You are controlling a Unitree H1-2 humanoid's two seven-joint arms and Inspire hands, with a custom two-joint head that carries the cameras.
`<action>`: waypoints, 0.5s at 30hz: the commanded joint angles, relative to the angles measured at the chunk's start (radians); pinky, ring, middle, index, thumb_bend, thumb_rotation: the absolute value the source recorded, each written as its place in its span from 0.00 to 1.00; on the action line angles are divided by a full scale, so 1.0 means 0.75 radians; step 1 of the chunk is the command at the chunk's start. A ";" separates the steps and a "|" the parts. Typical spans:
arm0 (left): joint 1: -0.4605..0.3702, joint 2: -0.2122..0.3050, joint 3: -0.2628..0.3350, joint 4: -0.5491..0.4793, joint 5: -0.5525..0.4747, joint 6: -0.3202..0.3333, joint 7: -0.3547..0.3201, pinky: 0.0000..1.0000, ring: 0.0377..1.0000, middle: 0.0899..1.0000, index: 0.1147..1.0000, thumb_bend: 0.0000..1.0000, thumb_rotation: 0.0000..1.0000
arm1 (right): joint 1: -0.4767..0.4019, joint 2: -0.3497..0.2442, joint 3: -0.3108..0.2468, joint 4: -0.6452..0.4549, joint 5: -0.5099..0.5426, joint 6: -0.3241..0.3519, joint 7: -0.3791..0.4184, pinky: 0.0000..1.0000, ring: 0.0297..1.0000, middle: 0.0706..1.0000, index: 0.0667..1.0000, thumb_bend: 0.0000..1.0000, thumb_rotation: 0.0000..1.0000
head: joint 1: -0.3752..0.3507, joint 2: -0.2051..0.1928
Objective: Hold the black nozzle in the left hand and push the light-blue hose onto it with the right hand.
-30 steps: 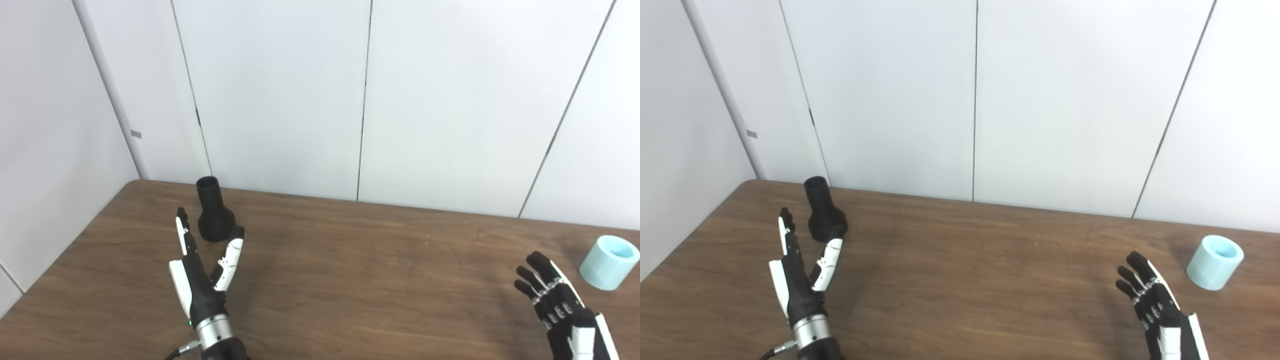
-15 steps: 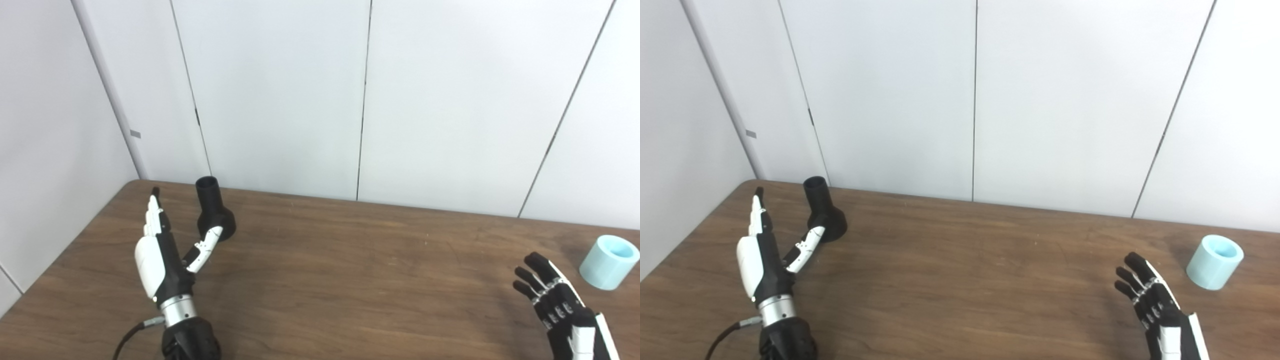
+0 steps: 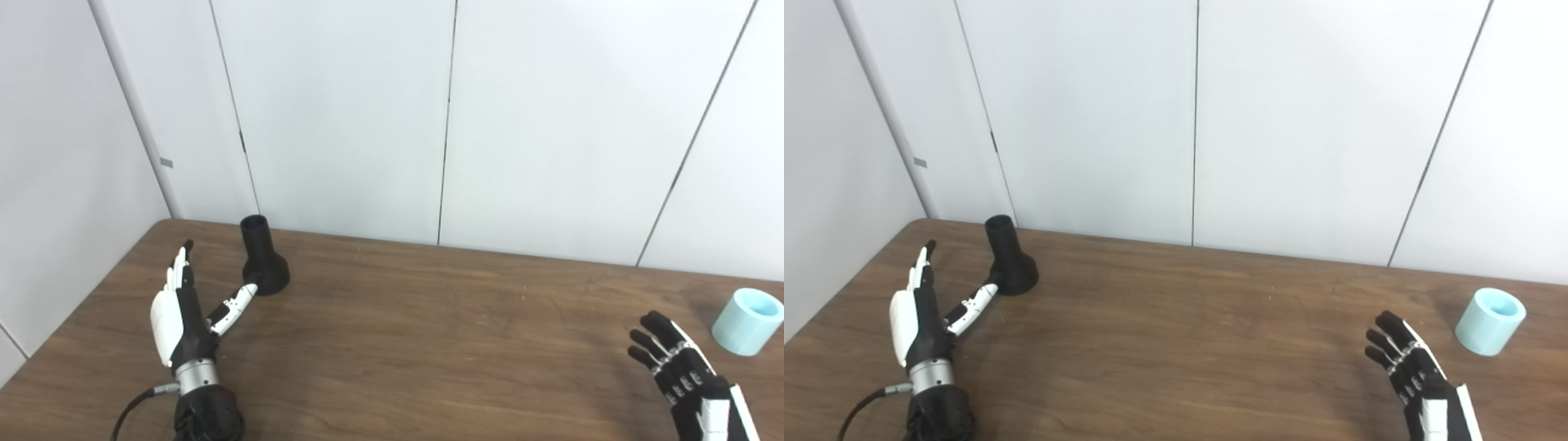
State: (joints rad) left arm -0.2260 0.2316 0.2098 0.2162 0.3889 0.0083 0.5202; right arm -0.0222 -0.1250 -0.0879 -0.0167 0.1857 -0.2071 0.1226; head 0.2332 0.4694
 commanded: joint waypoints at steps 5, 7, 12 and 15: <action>-0.071 0.007 0.016 -0.074 -0.151 0.119 -0.160 1.00 1.00 0.95 0.79 0.74 0.49 | 0.056 0.018 0.003 0.039 0.002 0.006 -0.003 0.81 0.85 0.88 0.84 0.61 1.00 | -0.006 0.008; -0.090 0.020 0.010 -0.061 -0.149 0.132 -0.172 0.96 0.99 0.92 0.78 0.75 0.48 | 0.054 0.018 0.003 0.040 0.004 0.007 -0.002 0.81 0.85 0.87 0.84 0.61 1.00 | -0.008 0.009; -0.117 0.044 -0.002 -0.027 -0.131 0.140 -0.185 0.91 0.98 0.90 0.77 0.75 0.47 | 0.054 0.020 0.006 0.040 0.003 0.004 0.000 0.81 0.85 0.87 0.84 0.60 1.00 | -0.019 0.010; -0.124 0.052 -0.015 -0.013 -0.134 0.138 -0.203 0.92 0.98 0.89 0.77 0.74 0.46 | 0.055 0.021 0.009 0.039 0.003 0.001 0.002 0.82 0.85 0.88 0.84 0.59 1.00 | -0.020 0.012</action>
State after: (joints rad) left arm -0.2864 0.2472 0.2015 0.2130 0.2739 0.1200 0.3723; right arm -0.0197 -0.1237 -0.0853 -0.0227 0.1837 -0.2019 0.1229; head 0.2178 0.4771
